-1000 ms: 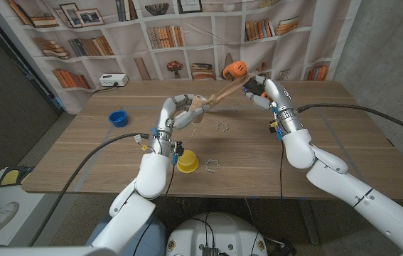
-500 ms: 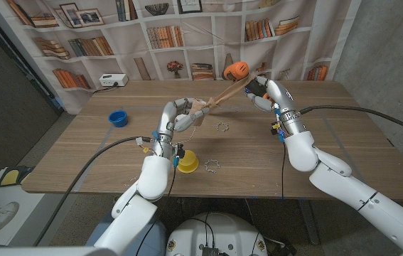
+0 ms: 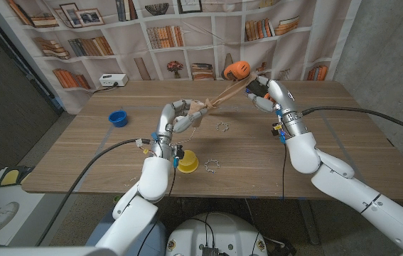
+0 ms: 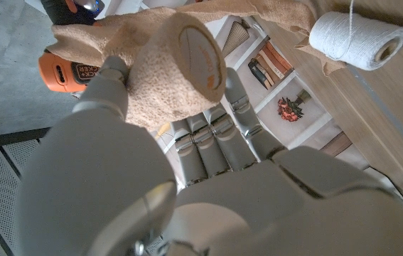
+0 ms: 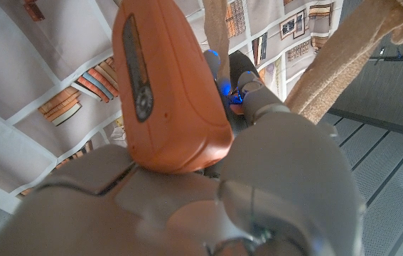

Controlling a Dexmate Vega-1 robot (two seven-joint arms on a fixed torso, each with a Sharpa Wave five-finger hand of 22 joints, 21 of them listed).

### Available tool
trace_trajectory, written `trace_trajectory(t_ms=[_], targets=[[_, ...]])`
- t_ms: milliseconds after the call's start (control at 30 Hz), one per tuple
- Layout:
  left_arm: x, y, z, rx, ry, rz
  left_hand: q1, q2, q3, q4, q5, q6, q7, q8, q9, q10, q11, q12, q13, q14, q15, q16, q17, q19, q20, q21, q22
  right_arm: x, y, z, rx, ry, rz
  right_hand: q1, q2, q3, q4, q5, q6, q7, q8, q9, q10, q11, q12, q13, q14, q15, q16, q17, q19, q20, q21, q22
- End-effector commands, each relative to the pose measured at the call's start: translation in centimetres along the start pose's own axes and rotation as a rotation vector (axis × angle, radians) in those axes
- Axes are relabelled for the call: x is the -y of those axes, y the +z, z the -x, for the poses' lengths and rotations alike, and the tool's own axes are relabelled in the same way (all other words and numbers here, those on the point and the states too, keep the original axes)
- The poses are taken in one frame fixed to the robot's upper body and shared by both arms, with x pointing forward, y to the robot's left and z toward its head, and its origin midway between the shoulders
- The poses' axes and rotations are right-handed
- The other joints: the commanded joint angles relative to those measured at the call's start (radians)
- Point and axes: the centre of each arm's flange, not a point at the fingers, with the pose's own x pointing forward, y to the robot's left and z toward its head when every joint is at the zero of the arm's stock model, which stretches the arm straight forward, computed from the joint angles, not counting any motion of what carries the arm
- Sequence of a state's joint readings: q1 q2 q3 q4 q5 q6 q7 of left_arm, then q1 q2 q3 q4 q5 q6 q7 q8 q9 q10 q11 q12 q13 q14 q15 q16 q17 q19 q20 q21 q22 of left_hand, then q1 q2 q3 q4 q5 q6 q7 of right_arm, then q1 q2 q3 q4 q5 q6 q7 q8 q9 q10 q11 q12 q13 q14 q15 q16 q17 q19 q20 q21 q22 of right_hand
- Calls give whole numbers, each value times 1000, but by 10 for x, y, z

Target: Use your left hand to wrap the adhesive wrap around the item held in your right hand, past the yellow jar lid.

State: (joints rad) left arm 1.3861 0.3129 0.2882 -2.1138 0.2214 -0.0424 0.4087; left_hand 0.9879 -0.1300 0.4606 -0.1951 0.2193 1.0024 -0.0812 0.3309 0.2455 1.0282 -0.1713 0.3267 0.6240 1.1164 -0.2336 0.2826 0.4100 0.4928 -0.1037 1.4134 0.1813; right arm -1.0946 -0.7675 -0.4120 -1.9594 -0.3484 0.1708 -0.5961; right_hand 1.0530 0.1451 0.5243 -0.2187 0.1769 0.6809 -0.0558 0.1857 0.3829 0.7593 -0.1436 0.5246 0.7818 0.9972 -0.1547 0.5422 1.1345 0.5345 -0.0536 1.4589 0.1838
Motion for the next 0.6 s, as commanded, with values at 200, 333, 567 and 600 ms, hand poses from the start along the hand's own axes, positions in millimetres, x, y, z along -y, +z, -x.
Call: trace_trajectory(t_ms=[200,333,567,600], targets=[[0,-3,2,-17,11,2,195,210,33,27,-1,13,-1,1,17,0,-2,-3,3,1,-1,-4,3,-1,-4,10,0,9,8,8,20,-2,5,-24,41,125,119,-2,62,-57,7,5,19,-9,5,3,7,-70,-4,0,4,-154,59,4],[-2,-3,-1,-12,18,-8,196,209,33,26,-2,14,-1,1,17,-1,-1,-4,5,1,-2,-3,3,0,-6,9,-1,8,10,12,22,7,9,-24,41,125,119,-2,64,-56,7,5,20,-8,5,3,7,-70,-3,1,4,-154,58,4],[-2,0,-8,3,3,-9,197,207,33,25,-2,15,-1,0,17,3,-3,-6,2,1,-2,-3,4,1,-6,8,-2,9,15,19,32,5,20,-25,41,126,120,-2,63,-58,7,5,20,-9,5,4,5,-70,-5,0,2,-154,57,3],[-2,1,-9,7,0,-9,195,209,33,26,-2,14,-1,-1,17,1,-3,-6,3,1,0,-3,4,-1,-6,8,-2,9,15,19,34,7,20,-25,41,126,120,-2,63,-58,7,4,20,-9,5,4,6,-70,-5,0,1,-154,57,3]])
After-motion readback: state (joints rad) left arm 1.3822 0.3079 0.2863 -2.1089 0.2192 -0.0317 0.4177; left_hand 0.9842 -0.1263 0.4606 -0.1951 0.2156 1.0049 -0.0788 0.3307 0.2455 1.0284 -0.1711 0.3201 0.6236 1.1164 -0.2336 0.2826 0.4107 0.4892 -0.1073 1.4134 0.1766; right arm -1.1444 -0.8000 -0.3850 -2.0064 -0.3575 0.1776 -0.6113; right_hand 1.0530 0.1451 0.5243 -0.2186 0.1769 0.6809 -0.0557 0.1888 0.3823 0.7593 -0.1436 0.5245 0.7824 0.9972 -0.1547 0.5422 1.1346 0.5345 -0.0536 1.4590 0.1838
